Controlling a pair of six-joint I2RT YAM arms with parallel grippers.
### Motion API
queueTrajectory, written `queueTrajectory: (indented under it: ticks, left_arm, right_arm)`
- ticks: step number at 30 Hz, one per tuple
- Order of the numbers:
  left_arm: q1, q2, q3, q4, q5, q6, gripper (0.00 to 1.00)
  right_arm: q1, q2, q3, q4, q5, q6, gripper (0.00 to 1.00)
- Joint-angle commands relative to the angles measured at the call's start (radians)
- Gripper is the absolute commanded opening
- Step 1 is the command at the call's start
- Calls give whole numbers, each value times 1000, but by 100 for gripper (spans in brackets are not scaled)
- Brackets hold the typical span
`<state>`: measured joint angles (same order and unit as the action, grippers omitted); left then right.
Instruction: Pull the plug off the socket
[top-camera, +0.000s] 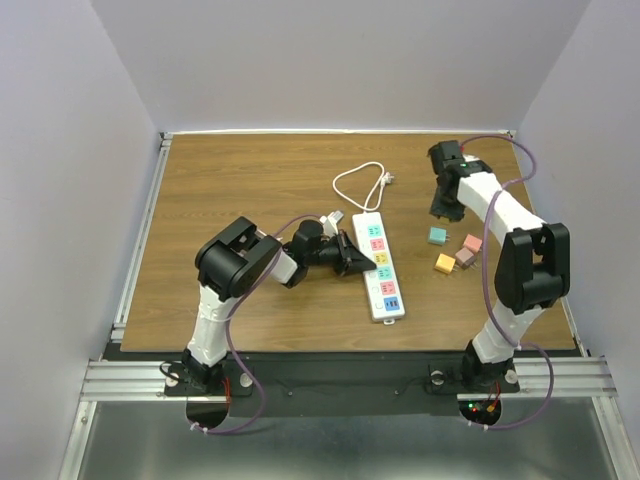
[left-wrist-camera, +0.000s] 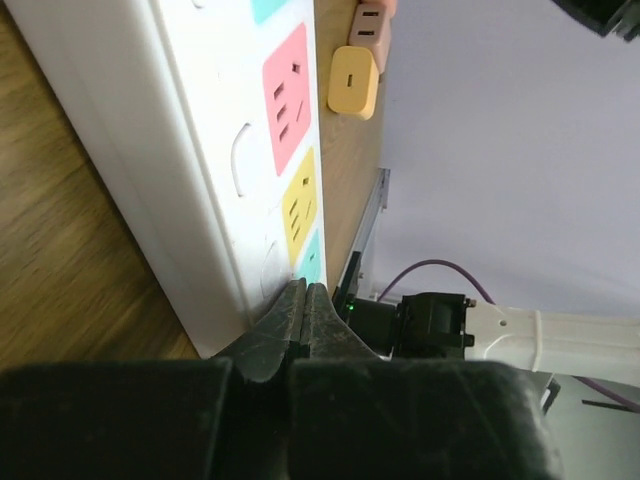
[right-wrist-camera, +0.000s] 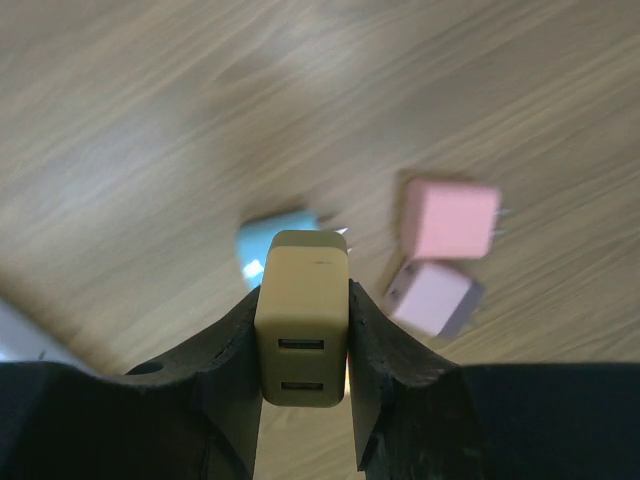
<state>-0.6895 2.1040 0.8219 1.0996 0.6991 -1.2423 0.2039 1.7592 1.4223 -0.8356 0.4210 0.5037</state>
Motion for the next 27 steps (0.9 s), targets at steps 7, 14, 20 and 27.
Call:
queueTrajectory:
  ticks: [7,14,20,27]
  left_arm:
    - [5,-217,75,-269,-44,173,0]
    - [7,-395,166,-503,-99,306,0]
    - [27,-528,256,-704,-148,397,0]
    - [44,-650,341,-915,-233,510,0]
  right_arm:
    - [-116,213,167,-34,81,67,1]
    - [-135,266,158,-34,87,81,9]
    - [-136,220,135,-34,61,73,74]
    - [-138,76,127,-33,-25,18,100]
